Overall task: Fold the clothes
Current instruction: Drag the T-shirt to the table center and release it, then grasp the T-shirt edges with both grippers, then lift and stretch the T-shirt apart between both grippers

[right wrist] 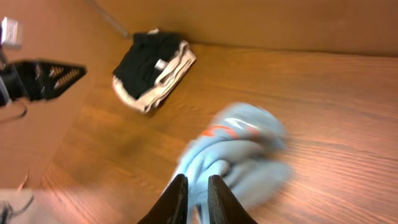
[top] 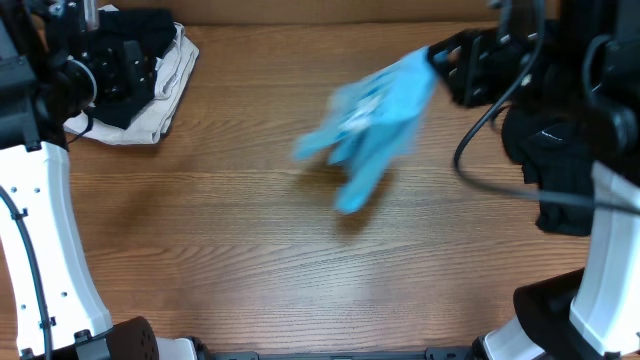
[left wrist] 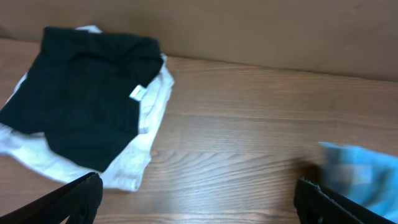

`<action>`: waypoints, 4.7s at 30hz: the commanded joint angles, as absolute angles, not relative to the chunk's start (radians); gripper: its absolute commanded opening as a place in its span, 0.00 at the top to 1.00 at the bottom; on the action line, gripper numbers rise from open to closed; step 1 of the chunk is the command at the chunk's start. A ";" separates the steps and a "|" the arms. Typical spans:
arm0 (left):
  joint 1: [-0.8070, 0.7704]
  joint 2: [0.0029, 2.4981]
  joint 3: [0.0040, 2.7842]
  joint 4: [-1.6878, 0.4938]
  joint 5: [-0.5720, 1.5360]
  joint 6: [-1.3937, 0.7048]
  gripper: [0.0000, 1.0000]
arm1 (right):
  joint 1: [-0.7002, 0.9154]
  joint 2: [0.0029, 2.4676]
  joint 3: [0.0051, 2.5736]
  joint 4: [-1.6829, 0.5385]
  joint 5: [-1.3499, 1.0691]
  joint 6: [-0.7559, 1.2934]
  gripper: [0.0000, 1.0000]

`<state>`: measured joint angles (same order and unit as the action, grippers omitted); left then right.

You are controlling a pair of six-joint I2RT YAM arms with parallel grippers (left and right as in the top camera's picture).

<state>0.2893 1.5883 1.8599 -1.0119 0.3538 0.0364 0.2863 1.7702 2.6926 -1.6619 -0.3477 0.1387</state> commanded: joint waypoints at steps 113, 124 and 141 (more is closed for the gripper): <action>0.149 1.885 2.173 -1.364 0.210 0.089 0.96 | 0.548 1.770 1.296 -0.858 -0.495 0.290 0.96; 0.149 1.810 2.732 -1.535 0.211 0.052 0.96 | 0.107 1.409 1.629 -1.317 -0.482 0.144 0.96; 0.149 1.532 2.797 -1.617 0.146 0.053 0.96 | 0.049 1.116 1.814 -1.581 -0.290 0.187 0.96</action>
<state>0.1310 1.5078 2.7968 -1.6131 0.2634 0.0731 0.0662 1.1213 1.7992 -1.5684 -0.4465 0.1757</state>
